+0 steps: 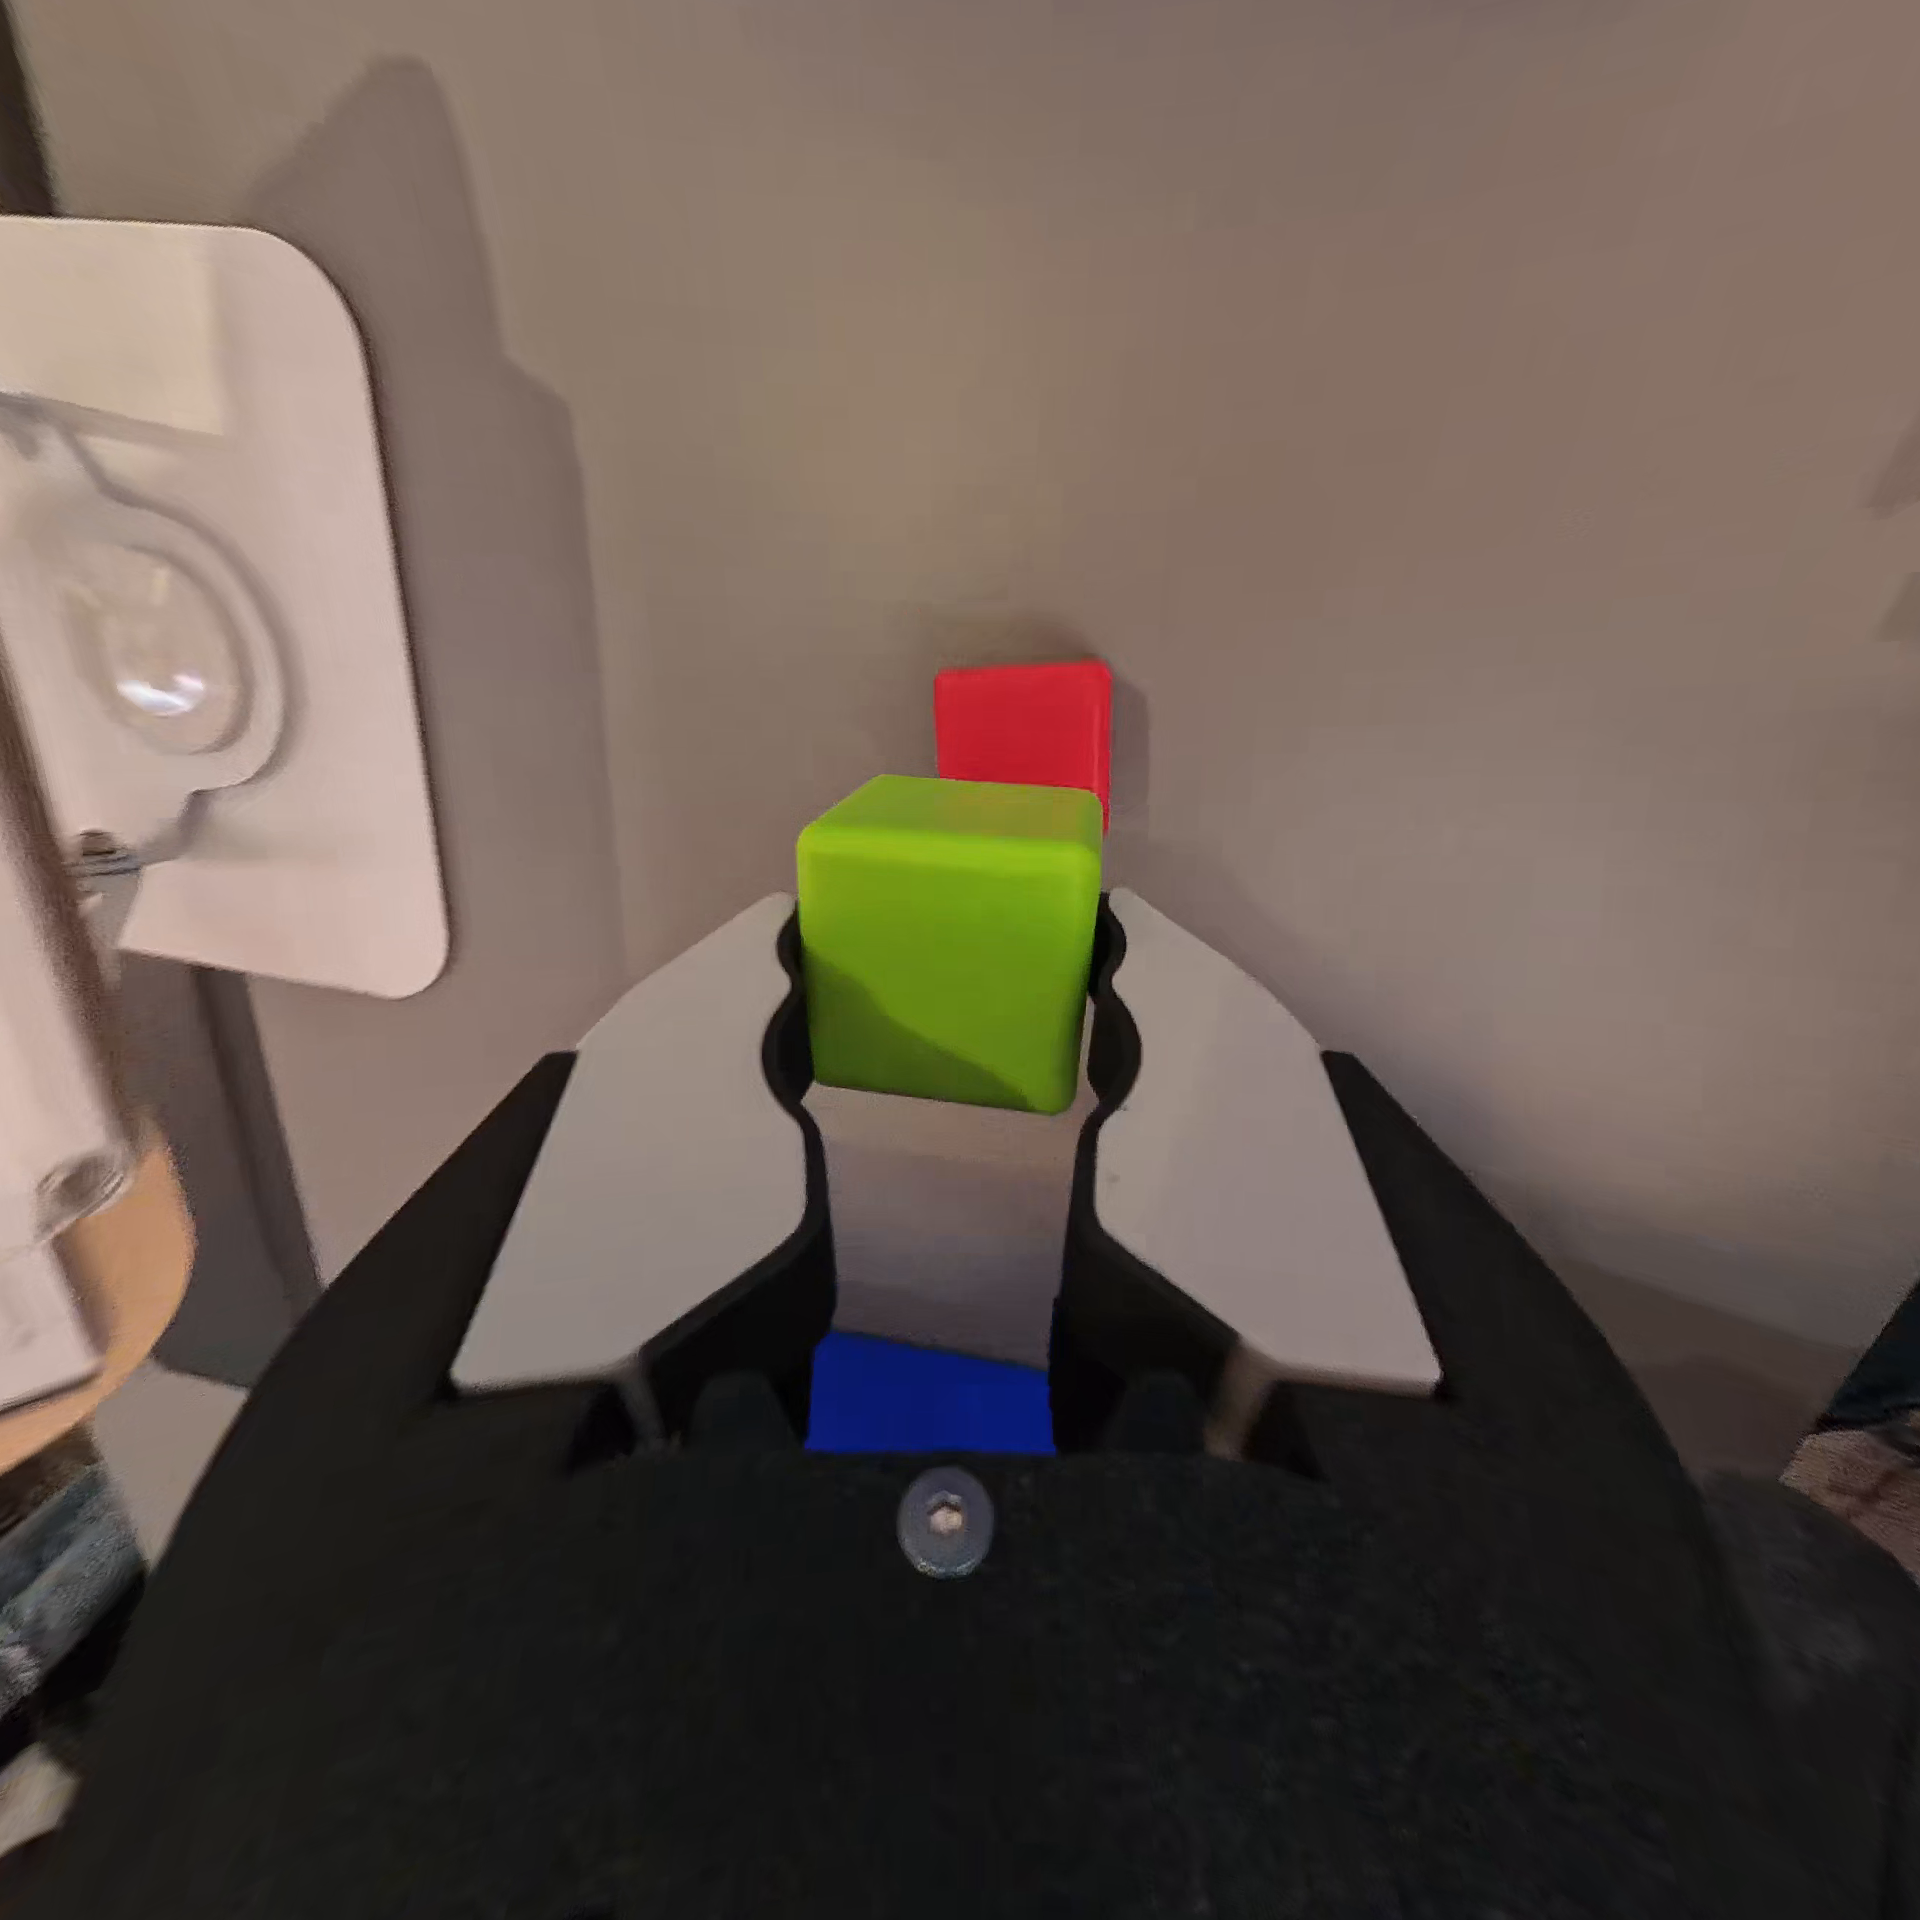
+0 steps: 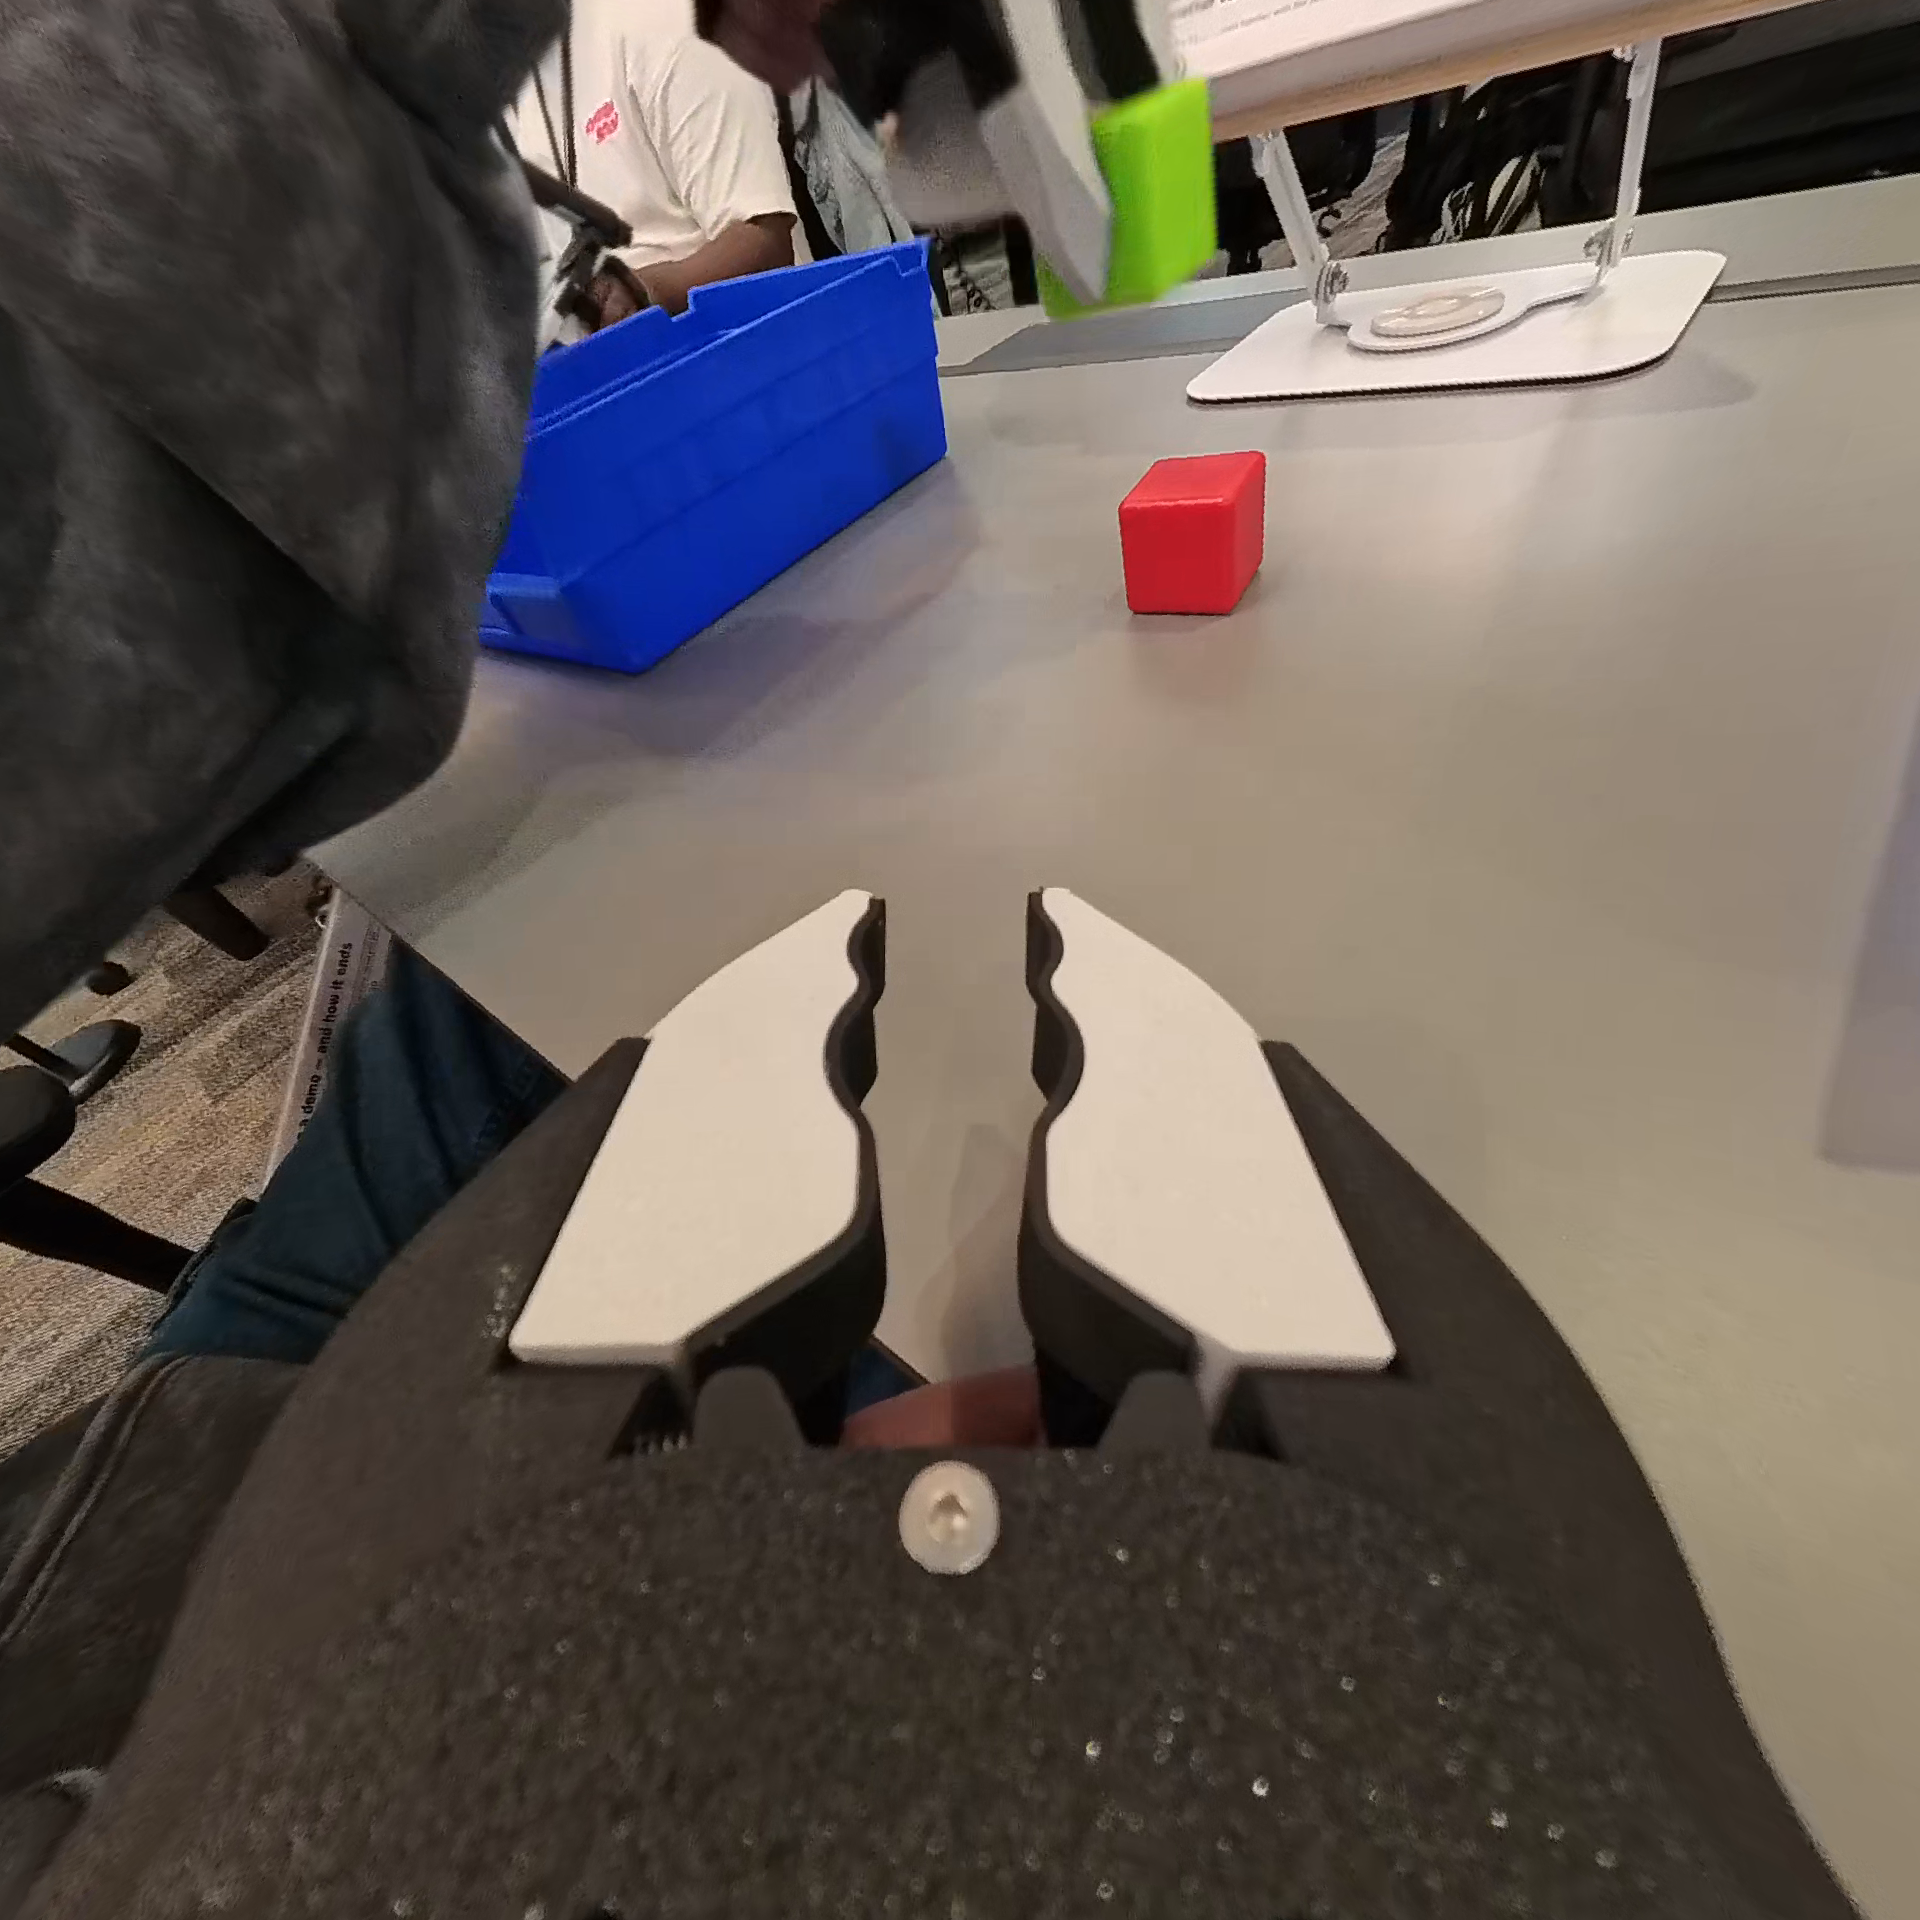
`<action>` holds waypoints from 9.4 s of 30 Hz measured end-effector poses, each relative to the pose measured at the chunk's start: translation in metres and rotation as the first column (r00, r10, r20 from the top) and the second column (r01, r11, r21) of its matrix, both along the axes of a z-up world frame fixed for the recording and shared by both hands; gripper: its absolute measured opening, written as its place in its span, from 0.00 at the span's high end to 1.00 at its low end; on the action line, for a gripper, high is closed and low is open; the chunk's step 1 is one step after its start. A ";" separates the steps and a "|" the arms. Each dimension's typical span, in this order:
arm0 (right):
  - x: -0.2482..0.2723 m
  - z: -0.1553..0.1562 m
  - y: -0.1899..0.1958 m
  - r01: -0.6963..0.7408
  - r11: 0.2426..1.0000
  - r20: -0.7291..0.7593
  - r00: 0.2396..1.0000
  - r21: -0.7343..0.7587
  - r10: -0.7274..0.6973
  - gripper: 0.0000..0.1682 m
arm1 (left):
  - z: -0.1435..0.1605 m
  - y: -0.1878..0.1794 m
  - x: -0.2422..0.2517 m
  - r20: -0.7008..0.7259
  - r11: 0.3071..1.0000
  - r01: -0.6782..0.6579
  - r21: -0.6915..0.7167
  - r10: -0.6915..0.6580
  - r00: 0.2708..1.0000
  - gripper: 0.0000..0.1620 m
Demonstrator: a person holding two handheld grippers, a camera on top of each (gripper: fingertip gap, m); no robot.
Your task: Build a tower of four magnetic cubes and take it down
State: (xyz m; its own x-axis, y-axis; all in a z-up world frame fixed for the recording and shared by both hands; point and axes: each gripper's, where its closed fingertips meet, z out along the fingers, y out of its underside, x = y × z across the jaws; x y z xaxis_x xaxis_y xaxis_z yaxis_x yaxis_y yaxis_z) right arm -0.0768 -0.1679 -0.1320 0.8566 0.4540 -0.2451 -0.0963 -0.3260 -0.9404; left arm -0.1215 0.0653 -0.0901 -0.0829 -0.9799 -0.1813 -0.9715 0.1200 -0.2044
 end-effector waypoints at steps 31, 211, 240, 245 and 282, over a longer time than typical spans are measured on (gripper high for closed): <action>-0.008 -0.002 -0.002 -0.035 0.999 -0.027 0.999 -0.022 0.034 0.85 | 0.079 -0.108 -0.197 0.855 0.707 -0.629 -0.325 0.504 0.125 0.54; -0.008 -0.006 -0.001 -0.034 0.999 0.045 0.998 -0.016 0.034 0.85 | 0.101 -0.083 -0.032 0.904 0.932 -0.313 -0.181 0.283 0.319 0.61; 0.000 -0.006 0.004 0.015 1.000 0.028 0.999 -0.020 -0.015 0.85 | 0.037 -0.095 -0.024 0.983 0.982 -0.141 -0.123 0.140 0.121 0.56; 0.004 -0.003 0.003 0.015 1.000 0.010 1.000 -0.017 -0.015 0.85 | 0.010 -0.015 0.004 0.963 0.985 -0.148 -0.084 0.118 0.242 0.50; -0.014 0.086 0.218 -0.312 0.925 0.023 0.949 0.219 0.314 0.55 | 0.005 -0.028 0.047 0.951 0.912 0.375 -0.168 0.050 0.304 0.70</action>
